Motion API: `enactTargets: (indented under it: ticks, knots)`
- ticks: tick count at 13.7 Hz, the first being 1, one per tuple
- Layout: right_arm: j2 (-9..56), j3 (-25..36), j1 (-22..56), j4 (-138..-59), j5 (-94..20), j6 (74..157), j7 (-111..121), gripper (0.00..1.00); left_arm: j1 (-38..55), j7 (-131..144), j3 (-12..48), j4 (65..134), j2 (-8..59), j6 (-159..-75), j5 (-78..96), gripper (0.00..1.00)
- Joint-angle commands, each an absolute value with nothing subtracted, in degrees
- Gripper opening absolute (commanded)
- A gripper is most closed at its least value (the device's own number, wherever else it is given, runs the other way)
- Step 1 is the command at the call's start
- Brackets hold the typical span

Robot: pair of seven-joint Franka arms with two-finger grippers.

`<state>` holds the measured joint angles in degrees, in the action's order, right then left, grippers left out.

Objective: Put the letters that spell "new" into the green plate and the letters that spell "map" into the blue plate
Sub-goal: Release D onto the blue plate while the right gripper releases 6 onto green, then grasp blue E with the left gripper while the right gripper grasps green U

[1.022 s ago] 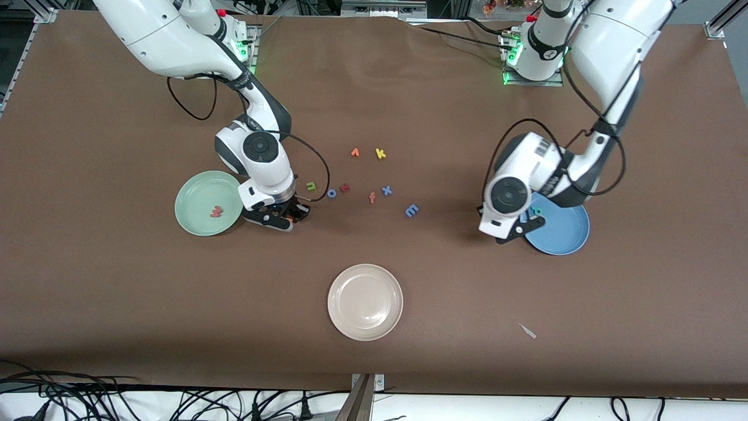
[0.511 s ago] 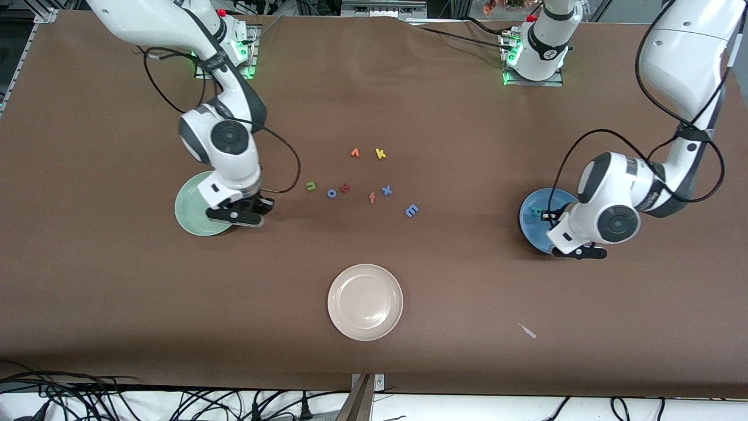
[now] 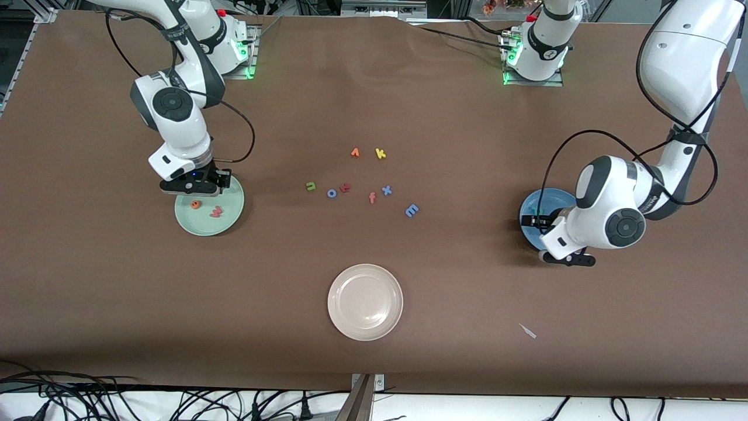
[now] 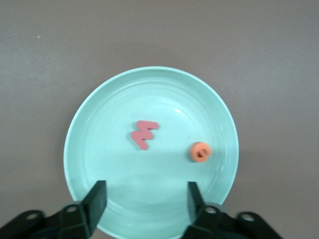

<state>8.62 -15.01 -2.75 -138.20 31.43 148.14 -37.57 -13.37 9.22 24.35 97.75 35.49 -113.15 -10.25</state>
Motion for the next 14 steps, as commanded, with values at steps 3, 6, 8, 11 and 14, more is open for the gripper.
enactTargets:
  ticks: [3, 6, 8, 11, 14]
  knots:
    - [11.4, -25.1, -2.7, -135.4, 24.0, 148.5, -54.8, 0.8, -2.3, 8.6, 25.0, 96.7, 36.0, -121.0, -8.2, 1.0]
    - [17.0, -29.1, -2.1, -130.1, 23.4, 148.5, -66.5, 0.8, 2.4, 8.6, 25.1, 97.2, 36.0, -123.2, -8.2, 1.0]
    - [20.8, -29.2, 1.6, -127.2, 24.0, 148.5, -71.7, 0.8, 6.0, 9.2, 25.0, 97.9, 36.6, -127.9, -8.3, 1.0]
    - [23.6, -29.0, 4.8, -124.5, 24.6, 148.4, -78.4, 0.8, 10.3, 11.8, 24.5, 97.6, 38.8, -134.1, -9.1, 1.0]
    - [26.6, -26.2, 9.3, -123.5, 31.6, 148.5, -86.7, 0.8, 14.5, 12.9, 22.2, 97.4, 40.1, -136.4, -10.6, 1.0]
